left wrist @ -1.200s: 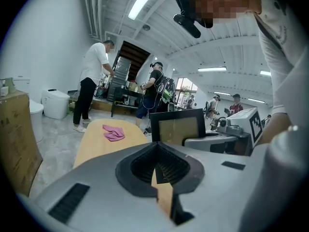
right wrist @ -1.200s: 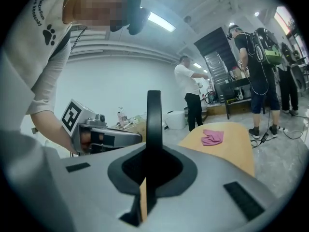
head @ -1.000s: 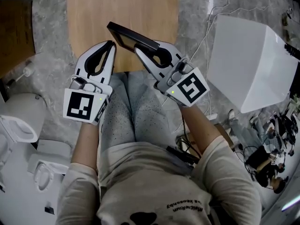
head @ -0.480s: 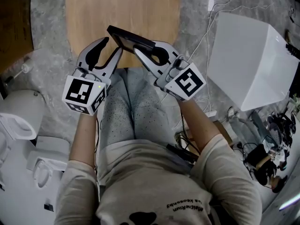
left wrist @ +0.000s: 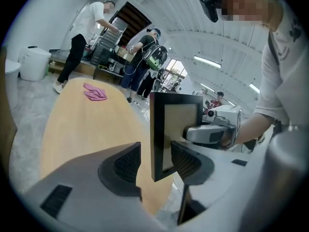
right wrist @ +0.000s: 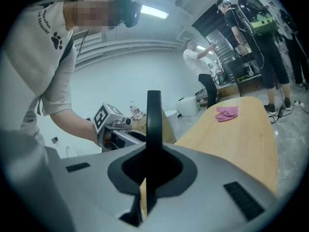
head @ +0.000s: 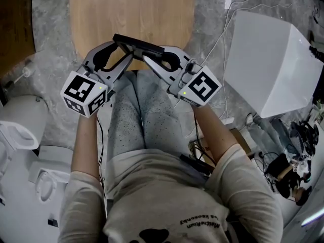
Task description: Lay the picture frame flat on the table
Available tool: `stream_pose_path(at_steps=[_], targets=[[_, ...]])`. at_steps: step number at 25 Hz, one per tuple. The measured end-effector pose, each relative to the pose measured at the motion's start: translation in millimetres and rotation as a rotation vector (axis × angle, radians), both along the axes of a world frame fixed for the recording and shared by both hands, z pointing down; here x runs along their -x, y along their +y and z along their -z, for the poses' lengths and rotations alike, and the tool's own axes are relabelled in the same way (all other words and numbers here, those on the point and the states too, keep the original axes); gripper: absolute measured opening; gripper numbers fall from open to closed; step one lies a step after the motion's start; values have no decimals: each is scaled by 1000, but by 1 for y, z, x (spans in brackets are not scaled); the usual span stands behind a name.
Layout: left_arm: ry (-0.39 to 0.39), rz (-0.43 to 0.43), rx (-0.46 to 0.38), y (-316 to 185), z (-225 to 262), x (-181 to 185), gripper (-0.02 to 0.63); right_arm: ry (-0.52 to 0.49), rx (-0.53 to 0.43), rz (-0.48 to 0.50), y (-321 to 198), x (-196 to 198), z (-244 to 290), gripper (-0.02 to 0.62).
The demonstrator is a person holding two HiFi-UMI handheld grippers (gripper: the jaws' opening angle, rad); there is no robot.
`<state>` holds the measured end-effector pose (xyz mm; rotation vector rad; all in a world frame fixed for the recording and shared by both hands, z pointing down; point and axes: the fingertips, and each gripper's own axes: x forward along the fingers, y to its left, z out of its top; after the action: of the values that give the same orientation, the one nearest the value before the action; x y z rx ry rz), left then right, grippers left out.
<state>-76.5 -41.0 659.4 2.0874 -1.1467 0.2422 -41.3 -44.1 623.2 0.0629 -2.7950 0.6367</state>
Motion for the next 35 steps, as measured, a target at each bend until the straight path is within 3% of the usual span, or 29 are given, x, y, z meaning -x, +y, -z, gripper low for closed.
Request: stream_pose_path(at_steps=[6,8,18,25,35], targets=[[64,-73,5,9,0,-7,184,-17,35,35,9,-6,-3,17],[86,-96,7,11,1,-11,138,-25,48,41,9,-7,-3,18],[63,-142,37,30,-8,9,91,-48,133,47,19,12,-15,20],[74,-142,76,5,-20,2,86,-25,176,28,-10,5,-31,34],[103,-109,100,1,-29,16,84,40,165,-20,-20,9,-46,141]])
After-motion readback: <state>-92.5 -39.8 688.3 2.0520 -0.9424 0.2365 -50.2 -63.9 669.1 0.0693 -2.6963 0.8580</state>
